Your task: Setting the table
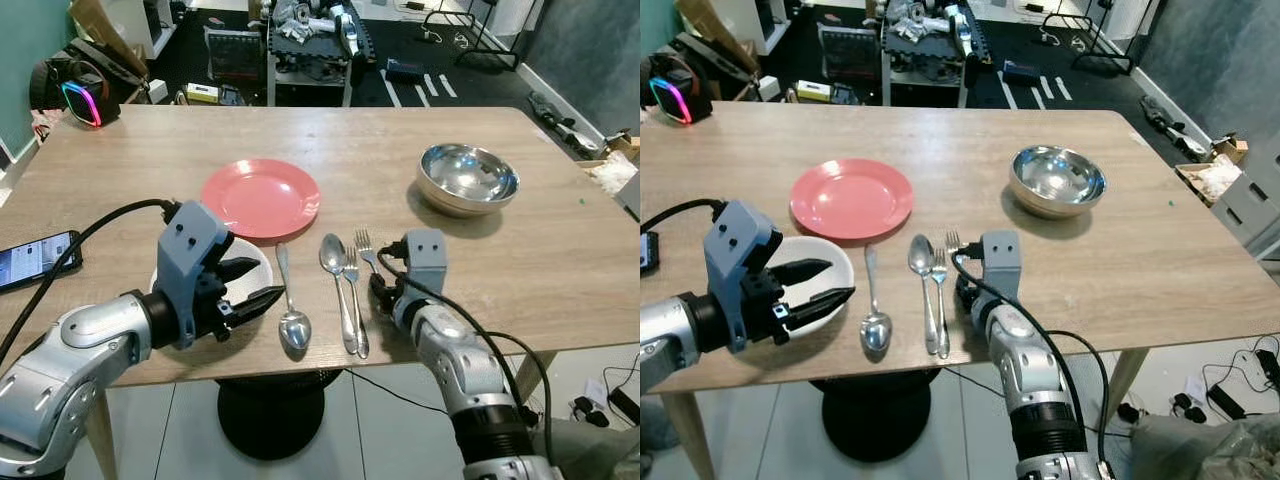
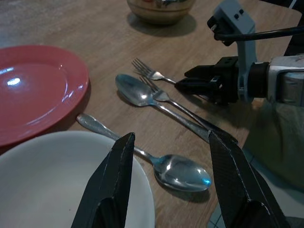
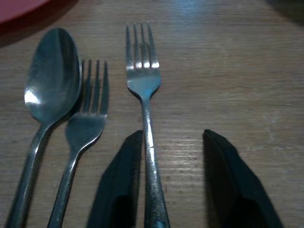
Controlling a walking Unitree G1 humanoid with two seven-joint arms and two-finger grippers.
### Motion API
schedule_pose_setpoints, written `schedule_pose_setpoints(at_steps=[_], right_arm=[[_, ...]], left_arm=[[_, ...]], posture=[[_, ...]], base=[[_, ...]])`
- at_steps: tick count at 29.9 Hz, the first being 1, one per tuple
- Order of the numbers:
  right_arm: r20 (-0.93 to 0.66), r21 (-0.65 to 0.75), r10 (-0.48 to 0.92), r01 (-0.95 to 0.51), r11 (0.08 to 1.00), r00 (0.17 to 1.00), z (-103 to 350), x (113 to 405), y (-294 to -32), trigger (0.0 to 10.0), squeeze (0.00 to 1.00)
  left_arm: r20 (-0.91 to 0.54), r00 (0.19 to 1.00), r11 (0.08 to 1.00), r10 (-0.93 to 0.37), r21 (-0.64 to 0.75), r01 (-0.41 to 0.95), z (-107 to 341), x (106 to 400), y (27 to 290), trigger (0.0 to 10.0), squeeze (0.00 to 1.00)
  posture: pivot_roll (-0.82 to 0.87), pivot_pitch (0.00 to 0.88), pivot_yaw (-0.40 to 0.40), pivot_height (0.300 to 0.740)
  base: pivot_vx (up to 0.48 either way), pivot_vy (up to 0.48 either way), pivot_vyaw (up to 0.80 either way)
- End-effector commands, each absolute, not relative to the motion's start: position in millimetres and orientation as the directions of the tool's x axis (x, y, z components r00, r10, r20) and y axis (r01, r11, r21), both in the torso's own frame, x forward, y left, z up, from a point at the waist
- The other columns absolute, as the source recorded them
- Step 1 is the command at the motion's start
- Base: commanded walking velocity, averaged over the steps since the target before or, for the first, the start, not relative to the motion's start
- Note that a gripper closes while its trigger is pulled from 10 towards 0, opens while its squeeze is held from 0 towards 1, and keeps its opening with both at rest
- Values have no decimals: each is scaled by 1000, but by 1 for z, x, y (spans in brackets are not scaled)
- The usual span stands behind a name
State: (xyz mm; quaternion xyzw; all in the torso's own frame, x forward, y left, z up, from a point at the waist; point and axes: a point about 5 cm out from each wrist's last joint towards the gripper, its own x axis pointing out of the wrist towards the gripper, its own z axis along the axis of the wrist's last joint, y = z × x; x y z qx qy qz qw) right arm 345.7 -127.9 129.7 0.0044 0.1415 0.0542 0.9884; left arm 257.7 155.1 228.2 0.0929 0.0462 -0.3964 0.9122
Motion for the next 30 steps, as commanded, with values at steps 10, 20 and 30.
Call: schedule_pose_setpoints(at_steps=[10, 20, 30], right_arm=[[-448, 2, 120, -133, 991, 886, 83, 325, -128, 0, 0], [-437, 3, 108, -118, 993, 893, 89, 330, -132, 0, 0], [-64, 395, 252, -207, 895, 966, 161, 342, -119, 3137, 0]], left_arm=[[-238, 751, 767, -616, 32, 640, 198, 263, 169, 10000, 0], [-233, 764, 780, -602, 36, 625, 199, 265, 168, 10000, 0], [-231, 772, 787, -593, 37, 616, 197, 266, 167, 10000, 0]], posture=[[103, 120, 2, 740], [102, 120, 0, 740], [100, 117, 5, 740]], base=[[0, 0, 0], [0, 0, 0], [0, 0, 0]])
